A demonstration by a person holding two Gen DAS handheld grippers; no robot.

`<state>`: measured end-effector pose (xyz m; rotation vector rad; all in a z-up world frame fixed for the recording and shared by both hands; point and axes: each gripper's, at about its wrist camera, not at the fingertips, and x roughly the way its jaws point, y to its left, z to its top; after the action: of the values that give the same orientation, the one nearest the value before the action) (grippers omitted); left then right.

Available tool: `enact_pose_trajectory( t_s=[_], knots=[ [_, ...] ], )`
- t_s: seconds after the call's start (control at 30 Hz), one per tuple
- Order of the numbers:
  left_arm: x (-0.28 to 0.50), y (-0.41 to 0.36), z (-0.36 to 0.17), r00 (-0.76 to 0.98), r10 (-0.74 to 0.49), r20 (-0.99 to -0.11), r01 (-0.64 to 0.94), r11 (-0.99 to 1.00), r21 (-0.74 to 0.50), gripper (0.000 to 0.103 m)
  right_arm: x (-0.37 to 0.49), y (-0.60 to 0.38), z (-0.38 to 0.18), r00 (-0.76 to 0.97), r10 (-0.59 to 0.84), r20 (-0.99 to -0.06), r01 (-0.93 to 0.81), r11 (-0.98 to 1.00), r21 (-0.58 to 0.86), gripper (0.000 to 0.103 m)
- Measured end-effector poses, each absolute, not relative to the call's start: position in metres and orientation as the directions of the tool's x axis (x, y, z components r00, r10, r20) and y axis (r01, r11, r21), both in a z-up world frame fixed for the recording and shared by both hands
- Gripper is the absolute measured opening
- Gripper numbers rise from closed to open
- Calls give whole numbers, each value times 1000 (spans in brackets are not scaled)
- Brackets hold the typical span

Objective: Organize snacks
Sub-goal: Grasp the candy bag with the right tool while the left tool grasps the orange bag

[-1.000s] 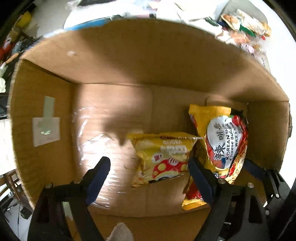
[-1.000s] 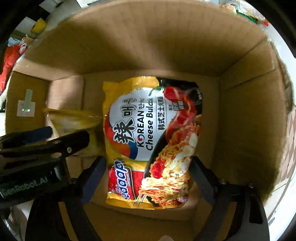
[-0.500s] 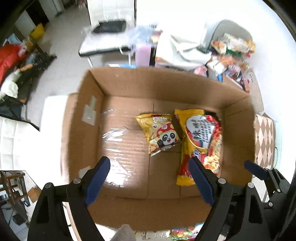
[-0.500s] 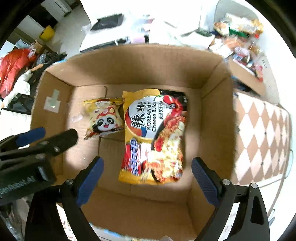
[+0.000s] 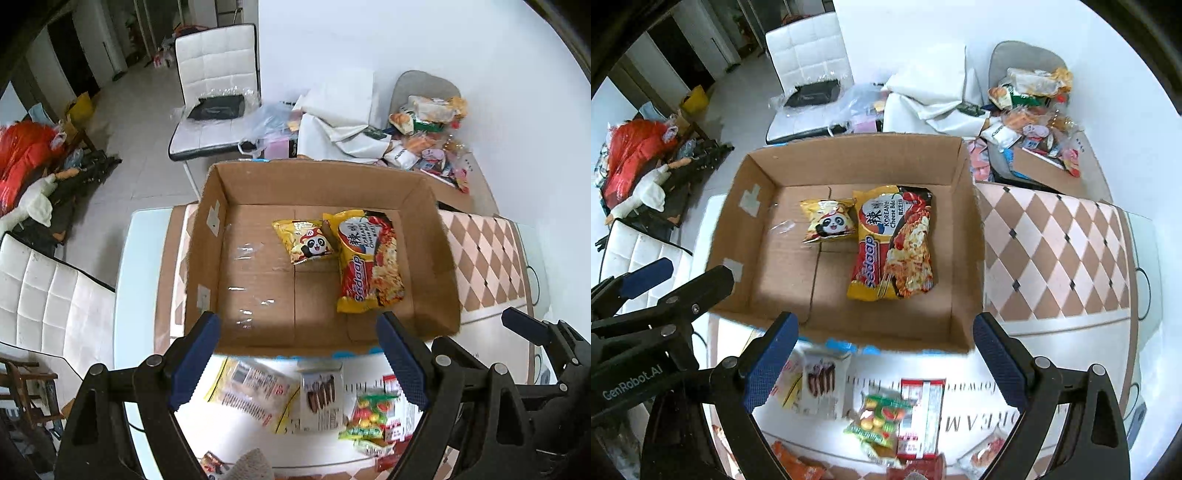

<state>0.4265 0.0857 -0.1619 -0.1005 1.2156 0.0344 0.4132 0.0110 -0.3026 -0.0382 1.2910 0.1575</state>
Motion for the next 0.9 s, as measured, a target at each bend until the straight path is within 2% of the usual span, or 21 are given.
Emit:
enact_pose_trajectory(
  t_s=[0.2,0.33,0.43,0.63,0.9],
  knots=[
    [390,85,-133,380,-34,-925,-72,995,-66,86,369,4,-277,272,115,-955,-104,990,90,97],
    [357,91,-138,369,-41,-929,-86,993,-78,86,338,-8,-285,222,129,-966,-63,991,118,97],
    [333,96,-160,318,-40,-947,-91,993,-73,86,313,-22,-310,150,143,-978,-16,990,143,97],
    [279,111,-248,87,-78,-993,-167,982,-92,86,266,-49,-380,-10,138,-990,54,989,137,97],
    [209,117,-342,-183,-217,-959,-328,933,-148,86,207,-53,-460,-216,204,-955,102,977,186,97]
  ],
)
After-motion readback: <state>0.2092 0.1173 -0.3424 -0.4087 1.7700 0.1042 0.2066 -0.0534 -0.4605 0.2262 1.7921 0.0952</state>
